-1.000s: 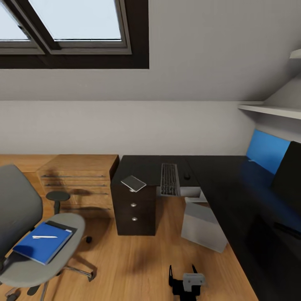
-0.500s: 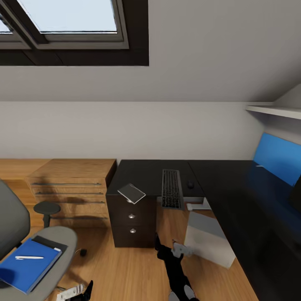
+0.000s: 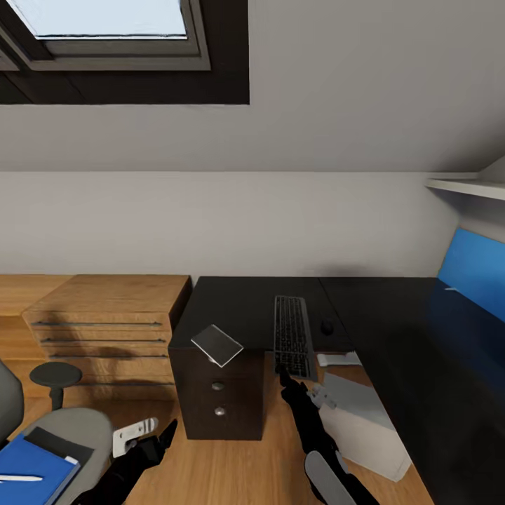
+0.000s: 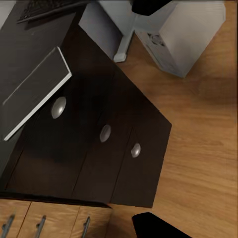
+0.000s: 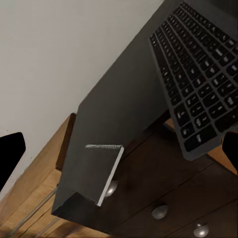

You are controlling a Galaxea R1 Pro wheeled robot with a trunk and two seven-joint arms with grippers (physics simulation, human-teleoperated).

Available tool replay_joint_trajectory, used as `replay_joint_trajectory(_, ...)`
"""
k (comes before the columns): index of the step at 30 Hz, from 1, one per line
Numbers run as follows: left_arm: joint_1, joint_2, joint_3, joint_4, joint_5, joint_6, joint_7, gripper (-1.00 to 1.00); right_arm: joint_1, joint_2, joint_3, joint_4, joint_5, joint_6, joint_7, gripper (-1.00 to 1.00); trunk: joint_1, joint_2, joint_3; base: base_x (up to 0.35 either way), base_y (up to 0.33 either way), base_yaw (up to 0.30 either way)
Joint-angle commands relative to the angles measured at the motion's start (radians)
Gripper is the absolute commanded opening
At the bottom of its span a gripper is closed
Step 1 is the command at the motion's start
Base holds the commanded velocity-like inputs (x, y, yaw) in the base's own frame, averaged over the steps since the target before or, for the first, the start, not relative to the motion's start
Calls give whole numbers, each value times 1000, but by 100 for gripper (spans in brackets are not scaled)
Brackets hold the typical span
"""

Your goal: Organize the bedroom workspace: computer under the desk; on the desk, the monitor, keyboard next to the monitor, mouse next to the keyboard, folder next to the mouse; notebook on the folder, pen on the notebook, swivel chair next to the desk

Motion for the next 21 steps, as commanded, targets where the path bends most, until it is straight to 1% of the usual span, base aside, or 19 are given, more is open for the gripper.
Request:
replay_joint_trajectory(1, 11, -11, 2, -29, 7, 37, -4, 100, -1, -6, 4, -3, -21, -6, 1, 100, 1, -1, -1, 338, 0, 0)
replay_joint_trajectory(3, 23, -22, 3, -57, 6, 70, -6, 100, 0, -14, 4, -8, -32, -6, 2, 100, 1, -1, -1, 281, 0, 0)
replay_joint_trajectory(5, 27, -25, 5, -65, 12, 81, -7, 100, 1, -16, 5, -12, -36, -6, 3, 100, 1, -1, -1, 138, 0, 0)
replay_joint_trajectory(8, 30, -26, 10, -69, 28, 89, -7, 100, 2, -17, 7, -16, -38, -9, 3, 100, 1, -1, -1, 64, 0, 0)
replay_joint_trajectory(12, 30, -24, 21, -73, 34, 91, -6, 100, 4, -17, 10, -20, -36, -13, 3, 100, 1, -1, -1, 16, 0, 0)
replay_joint_trajectory(16, 31, -24, 29, -75, 35, 91, -4, 100, 5, -17, 13, -25, -35, -13, 3, 100, 16, -29, -13, 4, 0, 0)
replay_joint_trajectory(21, 31, -24, 32, -75, 36, 92, -2, 100, 5, -18, 29, -25, -34, -13, 3, 100, 35, -64, -29, 0, 0, 0)
